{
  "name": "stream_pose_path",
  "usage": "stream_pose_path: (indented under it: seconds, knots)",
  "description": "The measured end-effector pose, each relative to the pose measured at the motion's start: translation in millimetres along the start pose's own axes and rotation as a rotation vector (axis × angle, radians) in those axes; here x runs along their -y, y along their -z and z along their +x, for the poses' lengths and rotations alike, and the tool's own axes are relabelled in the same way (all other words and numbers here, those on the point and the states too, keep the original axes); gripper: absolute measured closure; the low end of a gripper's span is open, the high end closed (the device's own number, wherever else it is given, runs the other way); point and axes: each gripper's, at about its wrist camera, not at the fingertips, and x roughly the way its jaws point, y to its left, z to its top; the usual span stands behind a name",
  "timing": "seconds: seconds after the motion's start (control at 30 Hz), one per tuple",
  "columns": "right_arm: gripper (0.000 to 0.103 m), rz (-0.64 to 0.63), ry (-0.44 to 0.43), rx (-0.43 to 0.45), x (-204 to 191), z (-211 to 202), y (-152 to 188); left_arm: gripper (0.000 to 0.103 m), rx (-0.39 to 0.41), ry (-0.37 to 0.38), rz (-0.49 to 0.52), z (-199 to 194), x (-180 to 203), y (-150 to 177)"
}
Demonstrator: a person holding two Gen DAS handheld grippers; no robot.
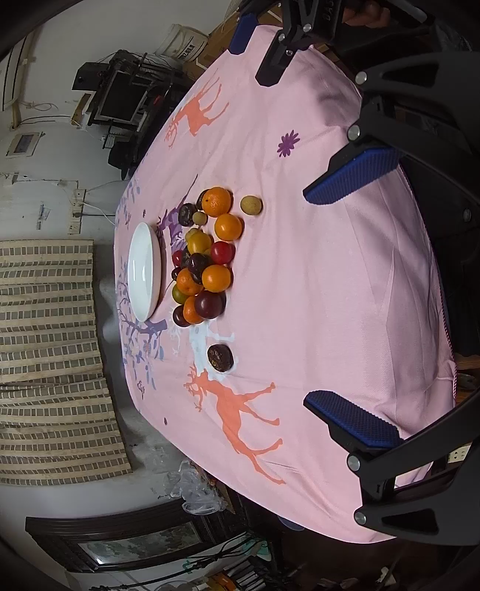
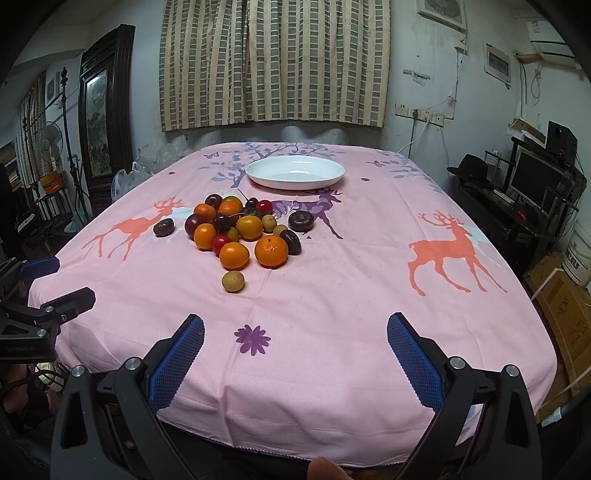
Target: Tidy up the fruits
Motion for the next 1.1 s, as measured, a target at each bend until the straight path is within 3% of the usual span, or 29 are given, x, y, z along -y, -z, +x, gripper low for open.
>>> stream_pose_path:
  seconds: [0.2, 0.43, 0.5, 0.63, 0.73, 0.83, 0.93, 0.97, 1.0, 1.03, 1.1]
  knots:
    - [0.004, 0.003, 0.002, -0.011, -0.9, 16.1, 5.1, 0.004, -0.018, -0.008, -0.021, 15.6, -10.7, 1.5]
    - [0.006, -0.044, -0.032, -0.062, -19.1, 75.8, -0.5, 0.004, -0.073, -0.011, -0.071, 49.1, -39.0, 4.4]
    - [0.018, -0.065, -0.075, -0.080, -28.5, 94.6, -7.4, 0.004, -0.081, -0.009, -0.086, 58.2, -48.3, 3.2]
    - [0.025, -0.103, -0.137, -0.125, -46.6, 124.6, -22.5, 0.004, -0.084, 0.016, -0.111, 71.0, -67.9, -7.7]
    - [0.036, -0.119, -0.172, -0.177, -56.2, 145.1, -28.6, 0.004, -0.086, 0.032, -0.125, 81.0, -83.7, -21.7]
    - [0.043, -0.110, -0.192, -0.247, -60.7, 164.2, -29.0, 0.004, -0.115, 0.096, -0.101, 93.6, -98.3, -36.6]
    - [0.060, -0.126, -0.185, -0.263, -63.3, 169.7, -26.9, 0.004, -0.134, 0.119, -0.037, 103.3, -108.9, -48.2]
    - [0.075, -0.148, -0.183, -0.266, -65.6, 169.4, -27.0, 0.004, -0.139, 0.108, -0.020, 108.0, -113.2, -53.4]
    - [0.077, -0.155, -0.188, -0.269, -65.9, 169.0, -26.9, 0.005, -0.144, 0.096, -0.004, 114.3, -116.6, -58.6]
    - [0.077, -0.155, -0.198, -0.274, -65.2, 168.1, -26.7, 0.006, -0.149, 0.082, 0.015, 122.0, -119.8, -63.9]
    - [0.077, -0.145, -0.222, -0.278, -61.5, 165.3, -25.4, 0.025, -0.164, 0.090, 0.051, 138.4, -121.7, -73.8]
